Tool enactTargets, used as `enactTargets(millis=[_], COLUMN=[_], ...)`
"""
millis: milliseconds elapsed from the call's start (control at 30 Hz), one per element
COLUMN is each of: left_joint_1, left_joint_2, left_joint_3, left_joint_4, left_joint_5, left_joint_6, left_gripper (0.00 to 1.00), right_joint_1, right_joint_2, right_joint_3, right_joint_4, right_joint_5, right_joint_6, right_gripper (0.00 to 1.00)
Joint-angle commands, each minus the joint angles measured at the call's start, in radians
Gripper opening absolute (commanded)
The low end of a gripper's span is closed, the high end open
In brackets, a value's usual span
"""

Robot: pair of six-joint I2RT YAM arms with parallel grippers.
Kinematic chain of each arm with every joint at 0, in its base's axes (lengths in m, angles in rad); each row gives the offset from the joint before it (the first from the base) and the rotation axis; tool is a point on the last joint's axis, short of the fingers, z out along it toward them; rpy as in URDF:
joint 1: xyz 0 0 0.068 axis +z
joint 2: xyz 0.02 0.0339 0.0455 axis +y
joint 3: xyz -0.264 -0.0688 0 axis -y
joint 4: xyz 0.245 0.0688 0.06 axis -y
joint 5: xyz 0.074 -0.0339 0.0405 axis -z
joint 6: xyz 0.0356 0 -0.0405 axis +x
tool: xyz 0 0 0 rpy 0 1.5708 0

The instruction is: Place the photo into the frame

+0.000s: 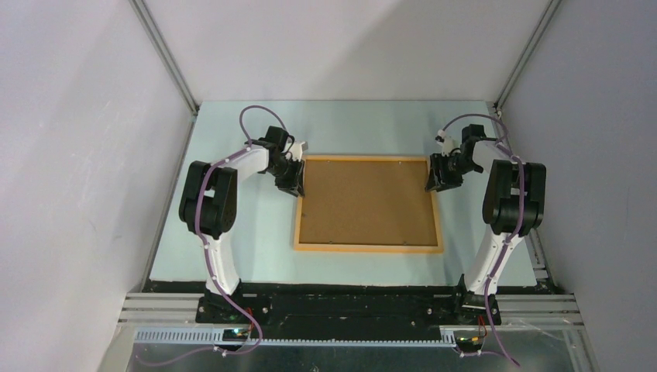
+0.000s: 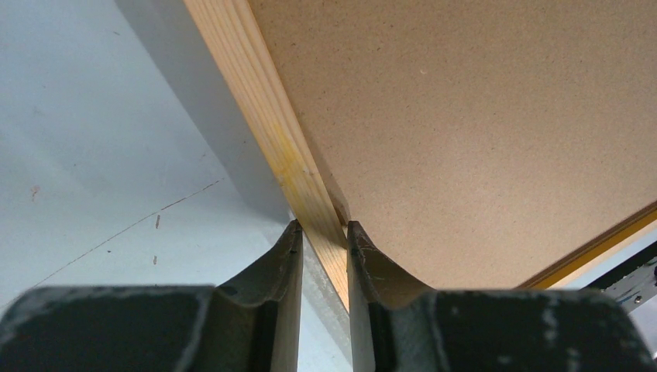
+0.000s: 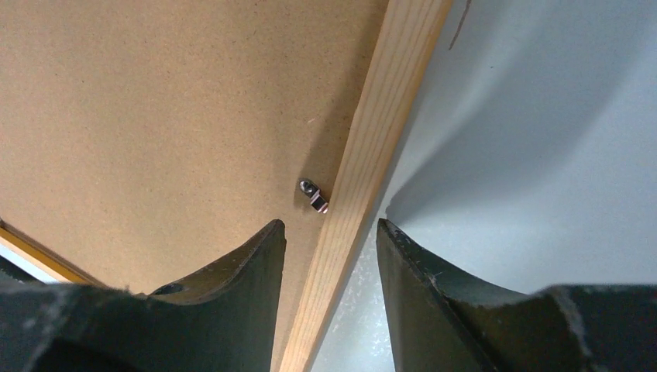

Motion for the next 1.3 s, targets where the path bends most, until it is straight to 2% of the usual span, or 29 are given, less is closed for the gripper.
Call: enactTargets(millis=[0,1267], left_joint_1=[0.001,0.003], left_joint_2=[-0.018,-0.019], left_joint_3=[-0.020,-0.020], left_joint_4=[0.024,0.024], left_joint_5=[-0.012,-0.012], left_joint_6=[0.019,0.020], left_gripper=[0.23,0.23], right_joint_1=[0.013,0.060], right_joint_2=[-0.057,-0.023], right_joint_3=[0.000,0.002], right_joint_4=[0.019,0.084], right_joint_5=[0.029,0.126], right_joint_6=[-0.028,-0.031], right_gripper=[0.52,0.46])
